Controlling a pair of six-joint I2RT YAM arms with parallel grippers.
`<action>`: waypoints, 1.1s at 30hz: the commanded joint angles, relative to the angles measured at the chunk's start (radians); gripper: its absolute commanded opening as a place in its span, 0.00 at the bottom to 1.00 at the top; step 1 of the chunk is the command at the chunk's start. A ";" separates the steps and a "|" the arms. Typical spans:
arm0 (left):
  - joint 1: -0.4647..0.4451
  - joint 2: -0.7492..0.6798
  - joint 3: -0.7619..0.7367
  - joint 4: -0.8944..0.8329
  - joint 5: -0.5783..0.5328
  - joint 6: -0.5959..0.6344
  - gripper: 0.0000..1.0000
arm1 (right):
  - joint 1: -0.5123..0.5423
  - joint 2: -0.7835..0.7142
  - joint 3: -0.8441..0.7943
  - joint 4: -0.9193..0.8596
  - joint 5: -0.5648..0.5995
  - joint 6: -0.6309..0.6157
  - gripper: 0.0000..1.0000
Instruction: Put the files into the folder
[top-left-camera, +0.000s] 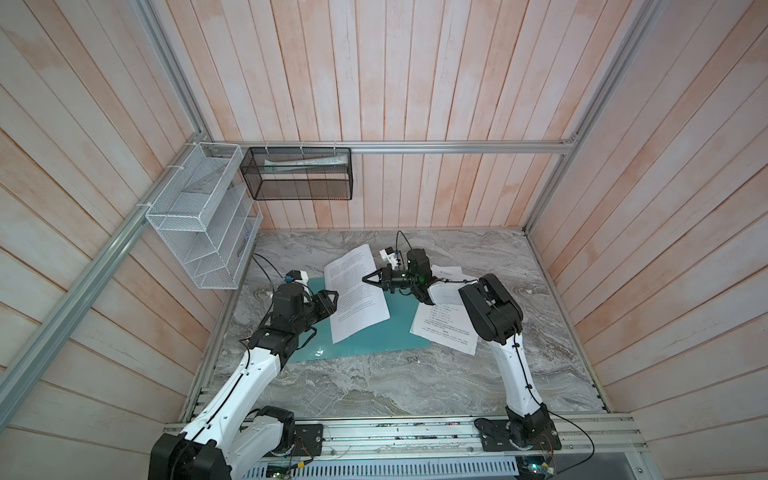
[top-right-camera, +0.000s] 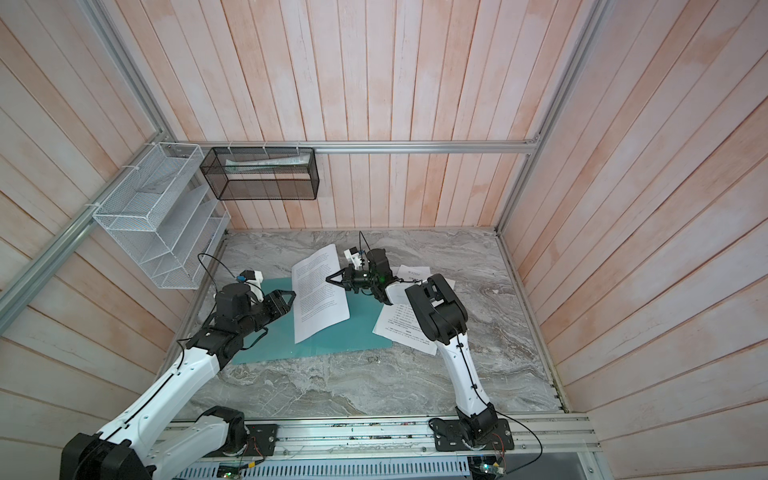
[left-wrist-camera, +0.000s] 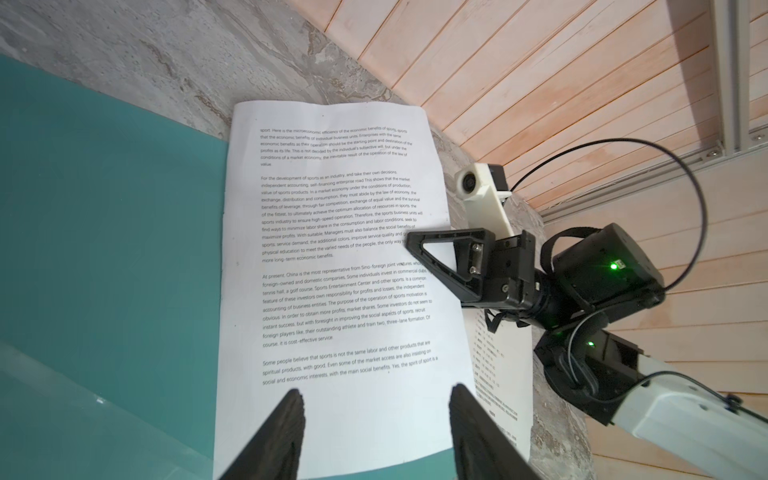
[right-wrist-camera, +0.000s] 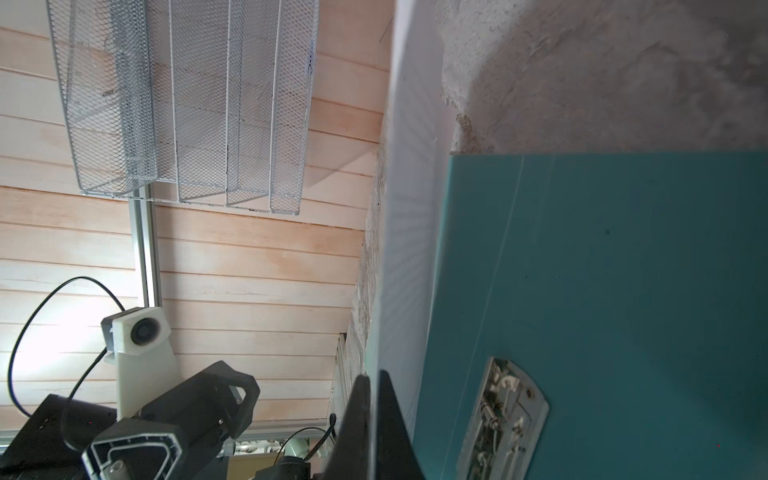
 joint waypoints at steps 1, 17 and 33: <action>0.006 -0.023 -0.043 -0.023 -0.013 -0.008 0.57 | 0.008 0.029 0.036 -0.067 0.075 -0.104 0.00; 0.010 -0.077 -0.128 -0.007 -0.034 -0.055 0.55 | 0.088 0.000 -0.047 -0.081 0.360 -0.213 0.00; 0.010 -0.103 -0.154 -0.024 -0.051 -0.074 0.54 | 0.165 -0.002 -0.061 -0.017 0.498 -0.162 0.00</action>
